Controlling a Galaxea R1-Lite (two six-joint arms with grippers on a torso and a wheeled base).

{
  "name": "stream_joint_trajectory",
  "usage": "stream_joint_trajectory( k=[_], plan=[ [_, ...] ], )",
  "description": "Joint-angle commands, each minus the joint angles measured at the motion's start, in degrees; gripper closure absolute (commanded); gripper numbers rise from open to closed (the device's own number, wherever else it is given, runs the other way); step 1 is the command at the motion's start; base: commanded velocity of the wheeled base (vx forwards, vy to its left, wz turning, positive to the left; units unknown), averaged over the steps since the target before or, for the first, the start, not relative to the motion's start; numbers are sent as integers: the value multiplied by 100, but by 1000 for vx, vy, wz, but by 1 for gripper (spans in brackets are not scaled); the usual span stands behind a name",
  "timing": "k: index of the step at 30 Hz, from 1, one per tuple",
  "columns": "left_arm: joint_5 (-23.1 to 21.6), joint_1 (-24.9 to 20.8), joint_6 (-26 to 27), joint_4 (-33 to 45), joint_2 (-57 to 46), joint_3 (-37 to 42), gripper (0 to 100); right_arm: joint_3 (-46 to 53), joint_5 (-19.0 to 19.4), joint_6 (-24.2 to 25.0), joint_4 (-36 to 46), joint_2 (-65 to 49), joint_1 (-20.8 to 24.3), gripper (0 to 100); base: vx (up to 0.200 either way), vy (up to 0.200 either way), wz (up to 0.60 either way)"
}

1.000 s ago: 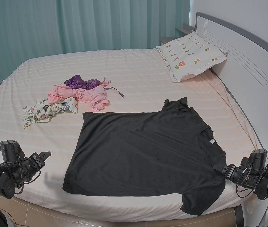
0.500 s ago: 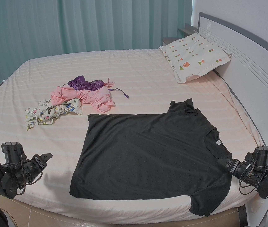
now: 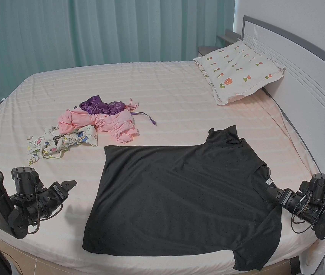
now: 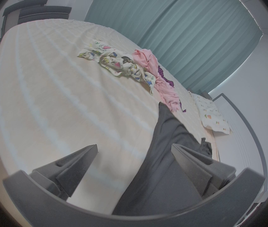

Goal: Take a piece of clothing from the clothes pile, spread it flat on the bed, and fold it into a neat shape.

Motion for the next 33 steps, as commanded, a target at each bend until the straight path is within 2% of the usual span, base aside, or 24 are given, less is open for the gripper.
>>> stream_joint_trajectory(
  k=[1,9,12,13,14,17,19,22,25,33],
  plan=[
    [91,-215,-295,40,226,-502,0,52,3,1,-67,-16,65,0,0,0,0],
    [179,-576,-313,136,1228,-1838,0,52,30,1,-67,37,65,0,0,0,0],
    [188,-585,-313,145,1254,-1874,0,52,30,1,-67,37,65,0,0,0,0],
    [337,-699,-313,435,1773,-2788,0,52,38,9,-58,45,65,0,0,0,0],
    [372,-725,-313,690,1957,-3245,0,52,38,9,-58,63,65,0,0,0,0],
    [460,-857,-313,1279,2221,-3965,0,52,38,9,-58,98,65,0,0,0,0],
    [592,-927,-313,1833,2379,-4712,0,52,30,1,-67,151,65,0,0,0,0],
    [680,-980,-313,2105,2555,-5416,0,61,38,9,-67,169,65,0,0,0,0],
    [733,-998,-313,2149,2687,-5785,0,61,38,9,-67,186,73,0,0,0,0],
    [742,-1121,-295,2263,2995,-6110,0,61,38,36,-67,195,126,0,0,0,0]
  ],
)
